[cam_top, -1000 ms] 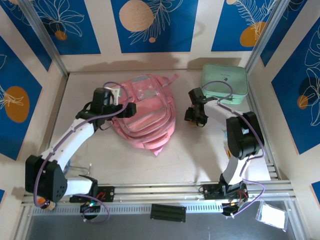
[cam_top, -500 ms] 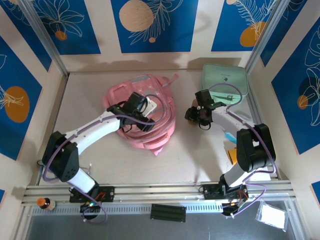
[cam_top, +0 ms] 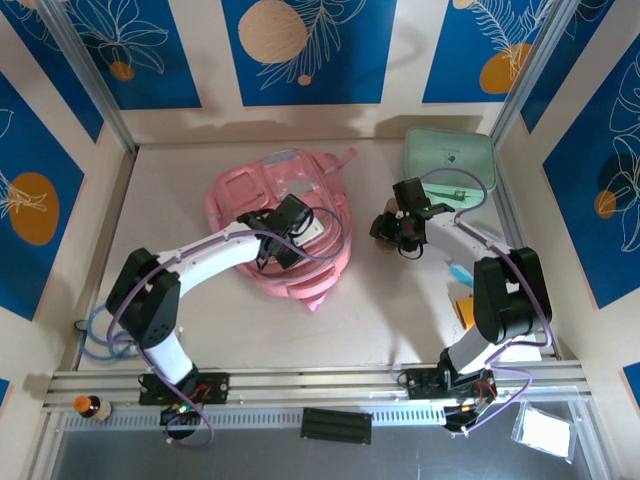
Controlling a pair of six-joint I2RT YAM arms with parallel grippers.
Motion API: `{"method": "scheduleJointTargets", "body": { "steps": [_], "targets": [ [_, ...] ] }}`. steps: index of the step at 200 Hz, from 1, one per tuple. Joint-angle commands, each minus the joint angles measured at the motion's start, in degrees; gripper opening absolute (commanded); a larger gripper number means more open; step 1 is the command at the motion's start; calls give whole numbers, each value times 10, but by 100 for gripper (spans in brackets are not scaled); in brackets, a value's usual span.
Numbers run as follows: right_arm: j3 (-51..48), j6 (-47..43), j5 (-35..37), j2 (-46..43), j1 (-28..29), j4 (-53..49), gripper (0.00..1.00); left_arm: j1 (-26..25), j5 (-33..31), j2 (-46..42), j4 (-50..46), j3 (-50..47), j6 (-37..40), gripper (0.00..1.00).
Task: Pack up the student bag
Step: Open the student bag at the center of the table, then place the glasses case in the student bag.
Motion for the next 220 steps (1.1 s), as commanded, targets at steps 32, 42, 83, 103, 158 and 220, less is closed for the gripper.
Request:
{"method": "scheduleJointTargets", "body": {
  "steps": [32,42,83,103,158,220],
  "targets": [
    [-5,5,-43,-28,-14,11,52,-5,-53,35,-24,38,24,40],
    [-10,5,-53,-32,-20,15,52,-4,-63,34,-25,44,24,30],
    [-44,2,-113,-58,-39,61,52,0,-50,-13,-1,48,8,7],
    [-59,-4,-154,-70,-43,87,53,3,-16,-44,9,46,1,0],
    [-89,-2,-265,-120,-25,162,55,4,33,-124,29,80,-59,0],
    [-71,85,-204,-134,60,163,56,3,65,-152,61,136,-175,0]
  ]
}}
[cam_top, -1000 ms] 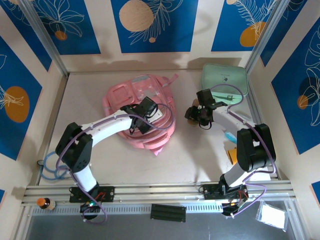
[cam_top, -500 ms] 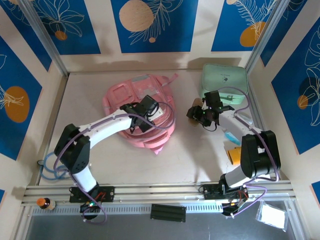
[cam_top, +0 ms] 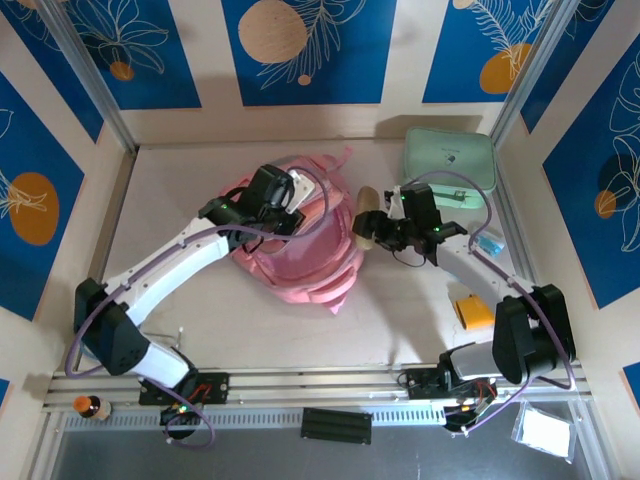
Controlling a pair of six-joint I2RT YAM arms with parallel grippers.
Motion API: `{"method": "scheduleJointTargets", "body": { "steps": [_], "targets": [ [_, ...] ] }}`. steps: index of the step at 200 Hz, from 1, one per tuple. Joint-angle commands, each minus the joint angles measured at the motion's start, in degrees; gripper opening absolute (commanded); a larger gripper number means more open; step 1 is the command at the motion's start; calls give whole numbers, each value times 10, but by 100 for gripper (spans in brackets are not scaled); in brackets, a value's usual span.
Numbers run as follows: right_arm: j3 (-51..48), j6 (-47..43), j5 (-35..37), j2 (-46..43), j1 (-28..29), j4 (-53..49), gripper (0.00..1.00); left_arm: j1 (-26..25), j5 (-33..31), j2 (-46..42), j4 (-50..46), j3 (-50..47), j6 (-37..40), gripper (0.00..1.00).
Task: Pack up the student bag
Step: Place the glasses case in the student bag.
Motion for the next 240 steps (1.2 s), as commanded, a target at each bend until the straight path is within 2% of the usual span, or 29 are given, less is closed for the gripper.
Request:
{"method": "scheduleJointTargets", "body": {
  "steps": [1,56,109,131,154,193,209,240],
  "targets": [
    [15,48,10,-3,27,17,56,-6,29,-25,71,50,-55,0],
    [88,84,22,98,91,22,56,-5,28,8,96,98,-95,0],
    [208,141,6,244,103,86,56,6,13,48,119,140,-139,0],
    [247,174,-22,295,104,112,64,21,20,57,127,147,-161,0],
    [237,183,-33,296,102,146,75,29,36,62,138,147,-173,0],
    [168,175,-21,241,84,163,78,37,47,63,136,134,-183,0],
    [143,178,-5,224,82,159,73,38,58,62,140,129,-187,0],
    [150,177,31,235,95,132,51,40,62,59,143,120,-189,0]
  ]
}}
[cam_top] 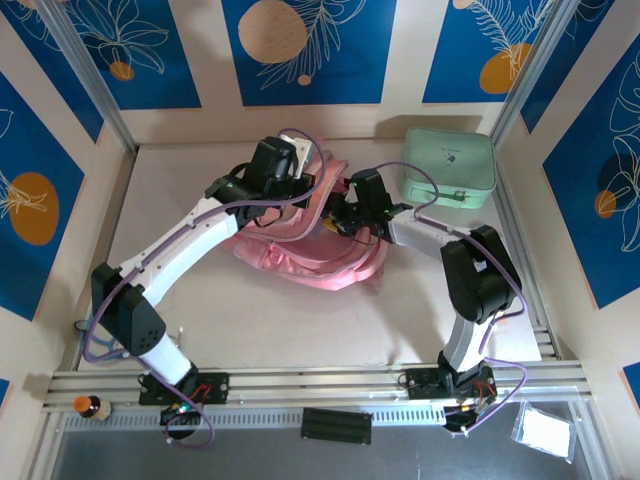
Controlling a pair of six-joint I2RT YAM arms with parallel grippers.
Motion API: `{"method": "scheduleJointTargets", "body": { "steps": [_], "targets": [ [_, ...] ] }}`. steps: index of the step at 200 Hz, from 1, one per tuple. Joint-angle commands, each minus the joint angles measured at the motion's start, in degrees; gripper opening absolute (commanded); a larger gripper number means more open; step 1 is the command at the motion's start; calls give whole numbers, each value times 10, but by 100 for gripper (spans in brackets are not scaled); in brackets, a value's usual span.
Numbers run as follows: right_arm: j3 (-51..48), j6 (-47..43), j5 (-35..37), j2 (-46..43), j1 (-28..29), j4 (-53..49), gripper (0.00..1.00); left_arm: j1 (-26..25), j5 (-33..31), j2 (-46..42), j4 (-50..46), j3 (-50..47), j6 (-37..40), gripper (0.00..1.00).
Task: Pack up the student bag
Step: Place the glasses case in the student bag.
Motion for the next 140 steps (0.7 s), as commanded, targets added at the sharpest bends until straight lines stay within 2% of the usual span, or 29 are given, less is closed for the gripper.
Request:
{"method": "scheduleJointTargets", "body": {
  "steps": [1,39,47,75,107,140],
  "targets": [
    [8,0,29,-1,10,-17,50,8,15,-18,82,13,-10,0],
    [54,13,50,54,37,-37,33,9,16,-27,84,2,-16,0],
    [60,16,46,64,41,-27,26,10,9,-28,84,1,-19,0],
    [100,38,3,119,45,36,20,10,4,-31,89,-7,-34,0],
    [74,55,-2,101,35,78,23,10,-1,-33,84,-9,-40,0],
    [-63,65,-29,-10,-3,147,37,10,20,-27,91,-28,-53,0]
  ]
}}
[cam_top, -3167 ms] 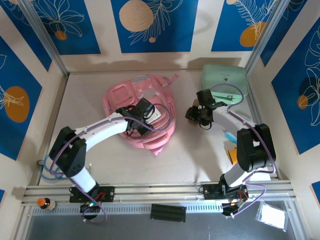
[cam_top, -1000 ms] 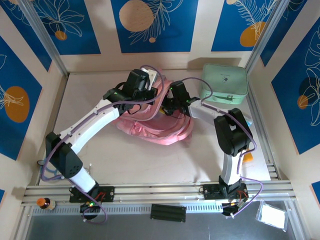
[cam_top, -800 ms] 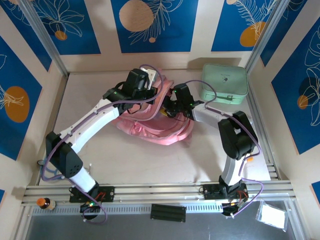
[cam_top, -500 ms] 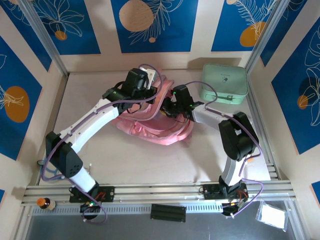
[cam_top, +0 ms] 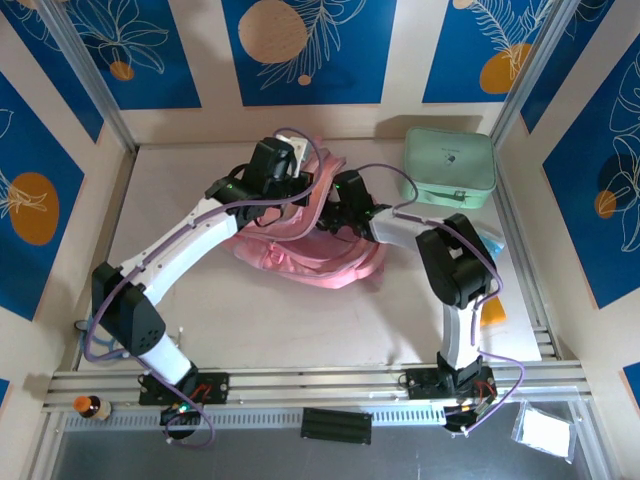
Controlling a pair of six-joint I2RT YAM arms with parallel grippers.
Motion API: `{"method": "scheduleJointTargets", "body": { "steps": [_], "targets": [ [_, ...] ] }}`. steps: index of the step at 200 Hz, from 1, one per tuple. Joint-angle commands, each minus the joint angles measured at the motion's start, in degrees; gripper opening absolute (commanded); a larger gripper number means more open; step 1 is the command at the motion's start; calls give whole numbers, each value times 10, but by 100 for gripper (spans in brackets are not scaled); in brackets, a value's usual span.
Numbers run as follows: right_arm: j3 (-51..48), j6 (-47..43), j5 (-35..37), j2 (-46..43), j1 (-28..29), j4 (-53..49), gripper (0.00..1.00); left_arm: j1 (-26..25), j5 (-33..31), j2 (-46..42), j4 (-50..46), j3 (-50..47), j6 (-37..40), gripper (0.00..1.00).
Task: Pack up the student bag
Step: Place the glasses case in the student bag, then close the student bag at the center of the table, then rotate the student bag at the center of the table.
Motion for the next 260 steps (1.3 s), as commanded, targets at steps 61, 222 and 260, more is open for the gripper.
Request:
{"method": "scheduleJointTargets", "body": {
  "steps": [61,222,260],
  "targets": [
    [-239,-43,64,-356,-115,-101,56,-7,110,43,91,-15,-48,0],
    [-127,-151,50,-406,-115,-225,78,73,63,-182,120,-369,-314,68],
    [-110,-151,59,-389,-93,-228,78,125,74,-244,269,-526,-488,47]
  ]
}}
